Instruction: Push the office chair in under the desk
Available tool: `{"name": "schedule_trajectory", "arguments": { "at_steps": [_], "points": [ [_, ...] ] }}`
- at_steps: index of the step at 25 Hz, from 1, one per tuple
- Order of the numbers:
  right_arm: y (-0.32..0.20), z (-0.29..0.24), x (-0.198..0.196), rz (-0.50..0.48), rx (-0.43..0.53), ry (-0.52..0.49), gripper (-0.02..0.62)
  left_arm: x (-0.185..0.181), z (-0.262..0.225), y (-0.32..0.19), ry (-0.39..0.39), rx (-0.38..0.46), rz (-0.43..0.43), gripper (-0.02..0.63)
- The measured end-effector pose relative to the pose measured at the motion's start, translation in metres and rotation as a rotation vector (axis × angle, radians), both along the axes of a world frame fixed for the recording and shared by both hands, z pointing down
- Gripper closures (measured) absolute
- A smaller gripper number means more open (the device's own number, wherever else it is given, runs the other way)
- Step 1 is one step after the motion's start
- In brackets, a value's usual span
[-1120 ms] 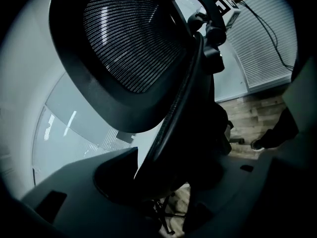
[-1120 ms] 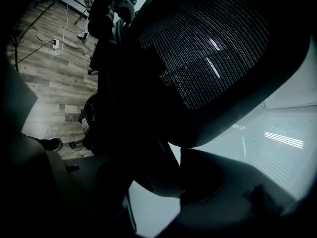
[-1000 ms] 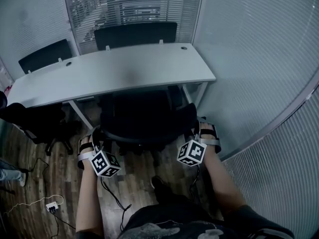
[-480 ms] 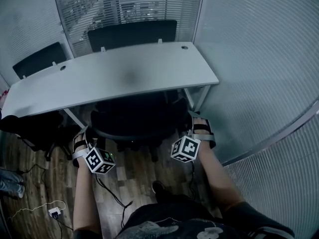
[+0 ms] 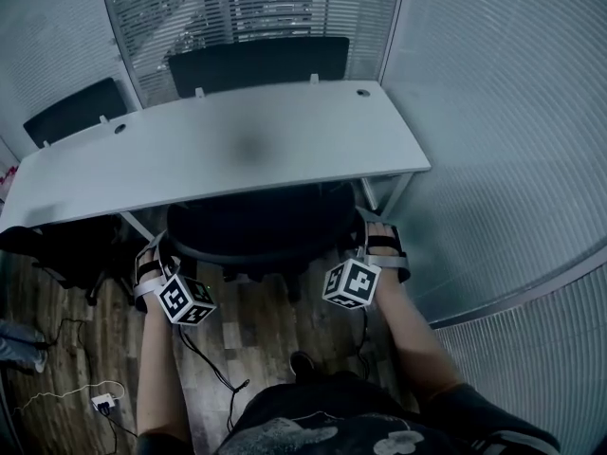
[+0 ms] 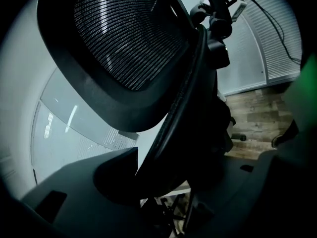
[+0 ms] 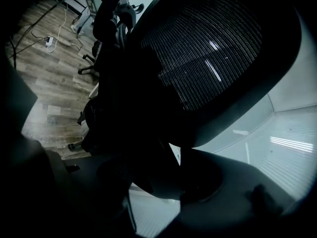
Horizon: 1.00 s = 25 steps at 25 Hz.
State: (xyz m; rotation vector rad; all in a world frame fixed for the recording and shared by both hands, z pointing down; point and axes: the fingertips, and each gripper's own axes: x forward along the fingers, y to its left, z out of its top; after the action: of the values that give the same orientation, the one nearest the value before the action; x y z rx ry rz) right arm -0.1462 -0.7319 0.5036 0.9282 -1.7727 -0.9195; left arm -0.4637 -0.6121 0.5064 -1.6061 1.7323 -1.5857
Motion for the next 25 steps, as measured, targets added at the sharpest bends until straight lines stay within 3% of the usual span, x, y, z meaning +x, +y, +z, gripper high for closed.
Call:
{"name": "schedule_trajectory", "arguments": {
  "at_steps": [9, 14, 25],
  "points": [
    [-0.034, -0.007, -0.018, -0.01, 0.023, -0.01, 0.334, -0.017, -0.006, -0.033, -0.019, 0.027, -0.006, 0.341],
    [-0.048, -0.008, -0.027, -0.011, 0.022, -0.008, 0.334, -0.026, -0.006, -0.047, -0.021, -0.006, -0.008, 0.344],
    [-0.082, -0.009, -0.045, -0.001, 0.037, -0.015, 0.334, -0.043, -0.006, -0.081, -0.015, 0.043, 0.027, 0.344]
  ]
}}
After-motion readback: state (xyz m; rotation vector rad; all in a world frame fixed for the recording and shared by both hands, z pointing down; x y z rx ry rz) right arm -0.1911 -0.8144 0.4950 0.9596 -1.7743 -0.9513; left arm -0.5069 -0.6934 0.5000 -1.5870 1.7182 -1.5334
